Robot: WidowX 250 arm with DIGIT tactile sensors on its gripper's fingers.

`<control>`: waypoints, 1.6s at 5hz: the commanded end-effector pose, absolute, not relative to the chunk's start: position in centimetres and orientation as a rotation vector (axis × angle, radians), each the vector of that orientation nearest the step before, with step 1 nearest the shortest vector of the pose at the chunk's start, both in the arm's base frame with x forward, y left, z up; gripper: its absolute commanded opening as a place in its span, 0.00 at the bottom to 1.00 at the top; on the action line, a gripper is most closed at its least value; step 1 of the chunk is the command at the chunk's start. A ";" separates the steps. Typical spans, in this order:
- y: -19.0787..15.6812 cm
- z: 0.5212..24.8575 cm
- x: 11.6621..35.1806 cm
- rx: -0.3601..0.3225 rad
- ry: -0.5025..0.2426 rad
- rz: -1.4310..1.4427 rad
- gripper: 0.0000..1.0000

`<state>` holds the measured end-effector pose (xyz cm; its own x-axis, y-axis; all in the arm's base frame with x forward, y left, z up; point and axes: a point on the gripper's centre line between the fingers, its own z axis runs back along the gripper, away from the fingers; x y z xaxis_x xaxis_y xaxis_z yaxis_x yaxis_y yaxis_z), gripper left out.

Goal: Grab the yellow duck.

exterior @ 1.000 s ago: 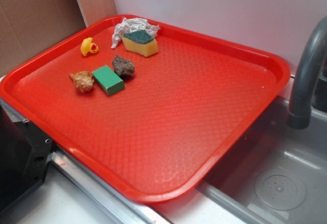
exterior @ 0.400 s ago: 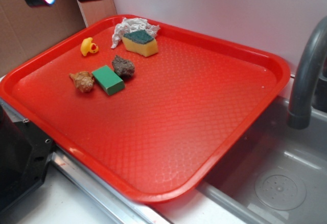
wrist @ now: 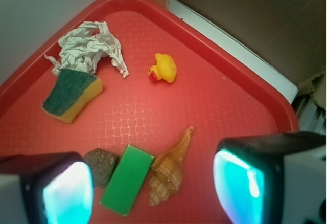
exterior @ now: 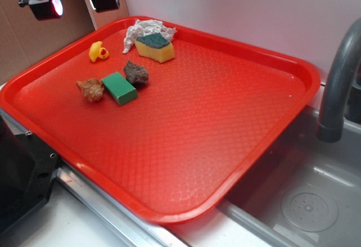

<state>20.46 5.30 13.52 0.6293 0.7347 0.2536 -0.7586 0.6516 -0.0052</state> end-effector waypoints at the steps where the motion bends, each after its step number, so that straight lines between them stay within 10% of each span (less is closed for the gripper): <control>1: 6.1 14.4 20.2 0.101 -0.272 0.857 1.00; 3: 11.0 10.1 21.3 -0.053 -0.280 0.980 1.00; 8: 14.8 4.7 25.4 0.104 -0.220 1.050 1.00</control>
